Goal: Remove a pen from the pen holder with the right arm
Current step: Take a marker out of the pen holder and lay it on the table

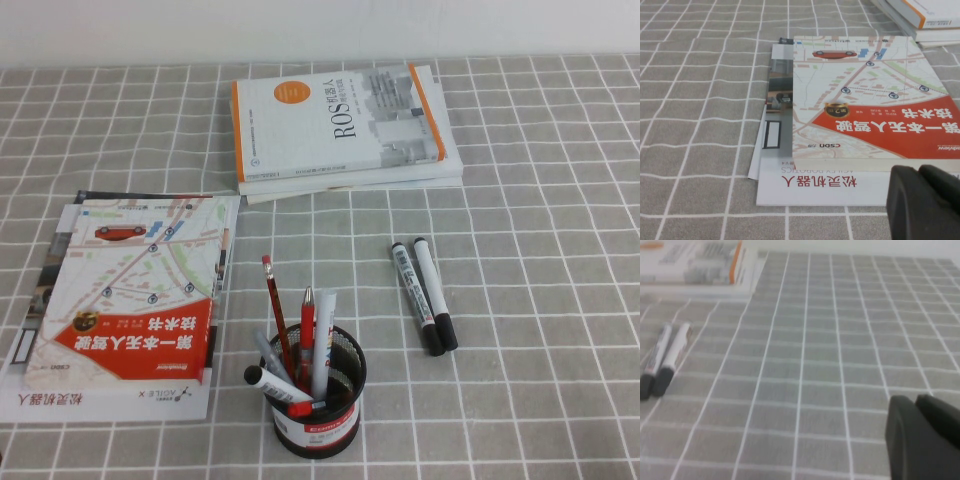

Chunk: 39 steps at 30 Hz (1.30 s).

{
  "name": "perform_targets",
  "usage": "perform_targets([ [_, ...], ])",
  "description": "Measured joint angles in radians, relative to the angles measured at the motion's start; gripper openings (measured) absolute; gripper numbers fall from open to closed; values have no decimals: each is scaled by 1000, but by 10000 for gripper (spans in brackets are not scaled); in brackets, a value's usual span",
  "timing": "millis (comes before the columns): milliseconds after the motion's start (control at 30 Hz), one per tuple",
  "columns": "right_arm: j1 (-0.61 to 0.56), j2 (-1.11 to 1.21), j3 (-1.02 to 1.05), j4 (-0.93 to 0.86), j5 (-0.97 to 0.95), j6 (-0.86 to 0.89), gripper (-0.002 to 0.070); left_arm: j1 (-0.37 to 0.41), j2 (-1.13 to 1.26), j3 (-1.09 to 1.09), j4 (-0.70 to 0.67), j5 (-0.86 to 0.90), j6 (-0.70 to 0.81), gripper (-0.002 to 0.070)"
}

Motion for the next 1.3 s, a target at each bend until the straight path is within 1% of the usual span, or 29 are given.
perform_targets([
  [67, 0, 0, 0, 23, 38, -40, -13, 0, 0, 0, 0, 0, 0, -3],
  [200, 0, 0, 0, 58, 88, -62, -13, 0, 0, 0, 0, 0, 0, -3],
  [1300, 0, 0, 0, 82, 100, -76, -13, 0, 0, 0, 0, 0, 0, -3],
])
